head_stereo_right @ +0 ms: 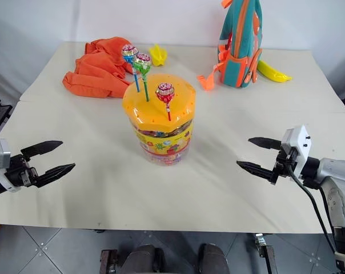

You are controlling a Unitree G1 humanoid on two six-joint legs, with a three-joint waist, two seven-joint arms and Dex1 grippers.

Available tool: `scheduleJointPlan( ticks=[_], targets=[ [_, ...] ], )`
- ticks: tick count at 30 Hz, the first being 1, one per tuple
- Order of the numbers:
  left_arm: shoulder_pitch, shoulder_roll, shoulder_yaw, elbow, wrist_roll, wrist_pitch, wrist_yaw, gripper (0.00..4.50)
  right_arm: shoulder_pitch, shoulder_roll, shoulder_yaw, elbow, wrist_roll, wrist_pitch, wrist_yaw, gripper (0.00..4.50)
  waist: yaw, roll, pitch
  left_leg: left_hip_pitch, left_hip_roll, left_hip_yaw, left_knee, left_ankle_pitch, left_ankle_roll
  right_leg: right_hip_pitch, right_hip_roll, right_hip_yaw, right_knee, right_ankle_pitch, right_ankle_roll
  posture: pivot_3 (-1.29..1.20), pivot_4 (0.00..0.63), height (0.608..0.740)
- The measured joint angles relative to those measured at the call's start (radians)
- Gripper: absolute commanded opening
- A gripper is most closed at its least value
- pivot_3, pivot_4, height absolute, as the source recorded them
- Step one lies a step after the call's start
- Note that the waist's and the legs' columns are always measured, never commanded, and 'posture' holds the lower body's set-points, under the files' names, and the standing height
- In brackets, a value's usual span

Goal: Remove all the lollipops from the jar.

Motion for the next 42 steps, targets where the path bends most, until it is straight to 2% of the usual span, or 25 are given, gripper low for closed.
scheduleJointPlan(
  ticks=[3, 10, 16, 19, 22, 26, 33, 42],
  targets=[
    [0.007, 0.0, 0.0, -0.016, -0.006, 0.001, -0.006, 4.5, 0.0, 0.0, 0.0, 0.001, -0.005, -0.002, 0.0, 4.48, 0.0, 0.0, 0.0, 0.0, 0.0, 0.0, 0.001, 0.0, 0.0, 0.0, 0.0, 0.0, 0.001, 0.0, 0.0, 0.0, 0.15, 0.74],
    [0.011, 0.002, 0.0, -0.038, 0.012, 0.05, 0.091, 4.5, -0.001, 0.0, 0.0, 0.002, -0.007, -0.007, 0.002, 4.48, 0.0, 0.0, 0.0, 0.0, 0.0, 0.0, 0.002, 0.0, 0.0, 0.0, 0.0, 0.0, 0.002, 0.0, 0.0, 0.0, 0.15, 0.74],
    [-0.012, 0.054, 0.035, -0.084, -0.023, 0.113, 0.097, 4.5, -0.005, -0.001, -0.001, -0.001, 0.007, 0.005, 0.011, 4.48, 0.001, 0.0, 0.0, 0.0, 0.0, 0.0, 0.003, 0.0, 0.0, 0.0, 0.0, 0.0, 0.002, 0.0, 0.0, 0.0, 0.15, 0.74],
    [-0.082, 0.096, 0.042, -0.112, -0.065, 0.171, 0.094, 4.5, -0.012, -0.006, -0.009, -0.015, 0.037, 0.028, 0.018, 4.48, 0.002, 0.0, 0.0, -0.001, 0.0, -0.001, 0.005, 0.0, 0.0, 0.0, 0.0, 0.0, 0.004, 0.0, 0.0, 0.0, 0.15, 0.74],
    [-0.226, 0.169, 0.018, -0.123, -0.078, 0.206, 0.086, 4.5, -0.043, -0.032, -0.039, -0.044, 0.082, 0.069, 0.022, 4.48, 0.003, 0.0, 0.0, -0.002, 0.0, -0.002, 0.007, 0.0, 0.0, 0.0, 0.0, 0.0, 0.005, 0.0, 0.0, 0.0, 0.15, 0.74],
    [-0.398, 0.179, -0.052, -0.127, -0.114, 0.223, 0.043, 4.5, -0.086, -0.046, -0.062, -0.058, 0.117, 0.094, 0.015, 4.48, 0.0, 0.0, 0.0, -0.001, 0.0, -0.001, 0.007, 0.0, 0.0, 0.0, 0.0, 0.001, 0.007, 0.0, 0.0, 0.0, 0.15, 0.74],
    [-0.755, 0.038, -0.285, 0.036, -0.072, 0.179, -0.079, 4.5, -0.127, -0.046, -0.092, -0.107, 0.176, 0.131, -0.022, 4.48, 0.003, 0.0, 0.0, -0.001, -0.001, -0.002, 0.009, 0.0, 0.0, 0.0, 0.0, 0.0, 0.01, 0.0, 0.0, 0.0, 0.15, 0.74],
    [-0.993, -0.134, -0.431, 0.303, 0.023, 0.109, -0.214, 4.5, -0.117, -0.044, -0.141, -0.228, 0.279, 0.2, -0.089, 4.48, 0.0, -0.001, 0.0, -0.002, -0.001, -0.002, 0.009, 0.0, 0.0, -0.001, 0.0, -0.001, 0.01, 0.0, 0.0, 0.0, 0.15, 0.74]
  ],
)
